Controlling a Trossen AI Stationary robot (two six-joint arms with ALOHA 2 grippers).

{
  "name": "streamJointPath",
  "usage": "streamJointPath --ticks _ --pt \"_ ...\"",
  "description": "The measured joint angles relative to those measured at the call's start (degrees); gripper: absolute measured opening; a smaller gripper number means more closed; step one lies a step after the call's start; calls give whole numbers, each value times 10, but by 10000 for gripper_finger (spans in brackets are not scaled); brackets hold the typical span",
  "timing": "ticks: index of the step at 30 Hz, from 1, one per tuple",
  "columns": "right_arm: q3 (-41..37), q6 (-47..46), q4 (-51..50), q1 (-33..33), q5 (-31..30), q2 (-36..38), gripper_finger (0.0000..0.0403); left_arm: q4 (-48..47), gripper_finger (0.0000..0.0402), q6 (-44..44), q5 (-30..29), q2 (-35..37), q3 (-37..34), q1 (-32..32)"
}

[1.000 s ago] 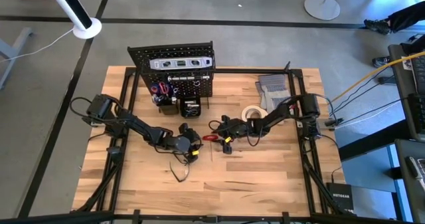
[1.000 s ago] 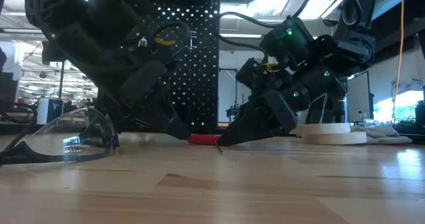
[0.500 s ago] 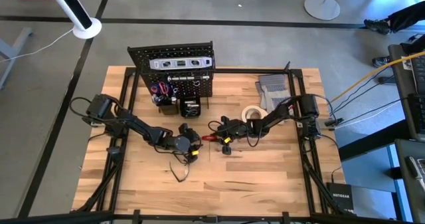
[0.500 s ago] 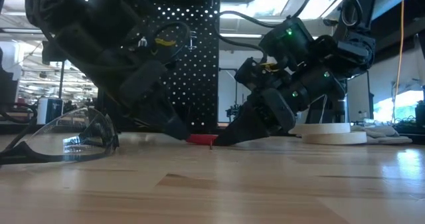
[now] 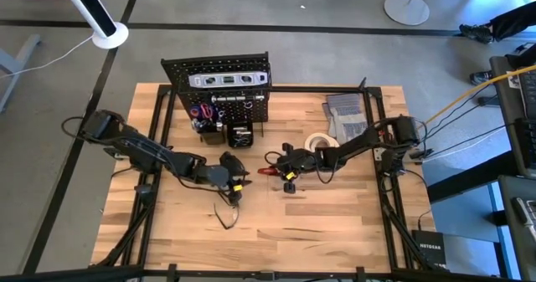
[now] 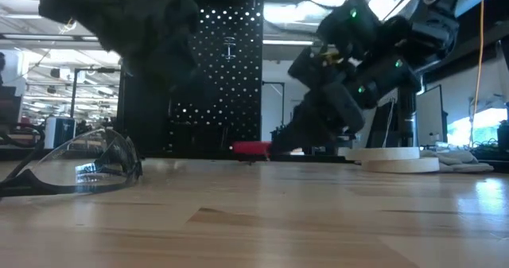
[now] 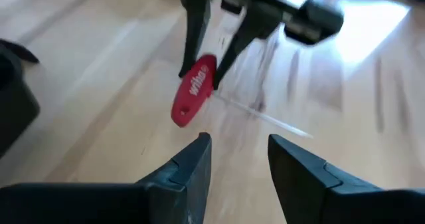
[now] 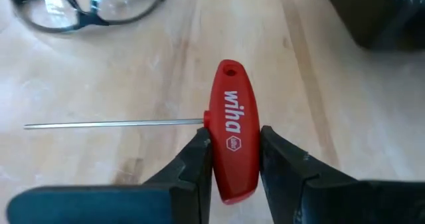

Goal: Hang tools onto peg board
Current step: Put the hex key into the left pegboard organizer bin

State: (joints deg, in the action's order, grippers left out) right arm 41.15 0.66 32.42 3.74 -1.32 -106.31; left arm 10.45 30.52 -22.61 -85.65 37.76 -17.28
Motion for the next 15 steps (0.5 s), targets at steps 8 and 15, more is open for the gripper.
streamJointPath --ticks 8,15 --pt "0 42 -3 46 -53 51 98 27 137 72 4 26 0 16" --pt "1 97 1 91 -114 91 99 43 179 140 23 26 0 34"
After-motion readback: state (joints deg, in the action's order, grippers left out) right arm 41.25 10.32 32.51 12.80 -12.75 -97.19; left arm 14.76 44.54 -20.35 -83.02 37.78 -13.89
